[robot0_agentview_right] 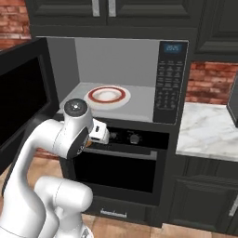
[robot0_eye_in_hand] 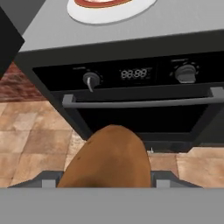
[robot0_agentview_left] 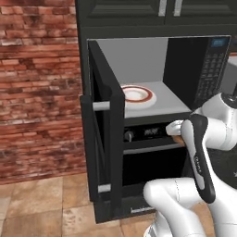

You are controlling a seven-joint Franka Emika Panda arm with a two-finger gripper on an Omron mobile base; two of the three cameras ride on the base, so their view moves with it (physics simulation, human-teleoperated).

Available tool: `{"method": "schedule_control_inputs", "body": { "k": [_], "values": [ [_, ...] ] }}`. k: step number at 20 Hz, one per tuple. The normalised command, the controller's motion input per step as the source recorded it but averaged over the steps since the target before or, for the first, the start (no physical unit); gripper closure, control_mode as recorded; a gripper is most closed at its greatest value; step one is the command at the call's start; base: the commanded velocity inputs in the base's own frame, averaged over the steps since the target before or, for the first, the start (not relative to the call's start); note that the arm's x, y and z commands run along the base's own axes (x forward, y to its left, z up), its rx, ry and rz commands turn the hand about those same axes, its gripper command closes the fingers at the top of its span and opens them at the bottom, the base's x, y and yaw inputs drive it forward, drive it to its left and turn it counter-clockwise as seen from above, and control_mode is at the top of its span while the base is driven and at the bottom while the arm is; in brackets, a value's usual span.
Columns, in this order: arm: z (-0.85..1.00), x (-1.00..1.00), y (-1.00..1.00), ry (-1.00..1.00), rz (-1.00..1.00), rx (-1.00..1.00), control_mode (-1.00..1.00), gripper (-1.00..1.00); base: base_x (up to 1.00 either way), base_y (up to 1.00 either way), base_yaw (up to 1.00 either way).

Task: Retrieve the reheated potato from the microwave, then place the potato, cheese, and condiment on the cutting board.

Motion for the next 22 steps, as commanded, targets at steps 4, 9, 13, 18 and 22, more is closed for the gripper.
{"method": "schedule_control_inputs", "body": {
  "k": [4, 9, 13, 18, 22],
  "values": [
    [0.00, 0.00, 0.00, 0.00, 0.00, 0.00, 1.00, 1.00, -0.39, -0.18, -0.18],
    [0.00, 0.00, 0.00, 0.00, 0.00, 0.00, 1.00, 1.00, 0.00, -0.28, -0.69],
    [0.00, 0.00, 0.00, 0.00, 0.00, 0.00, 1.00, 1.00, 0.00, -0.27, -0.76],
    [0.00, 0.00, 0.00, 0.00, 0.00, 0.00, 1.00, 1.00, 0.01, -0.26, -0.74],
    [0.00, 0.00, 0.00, 0.00, 0.00, 0.00, 1.00, 1.00, 0.06, -0.22, -0.73]
  ]
}}
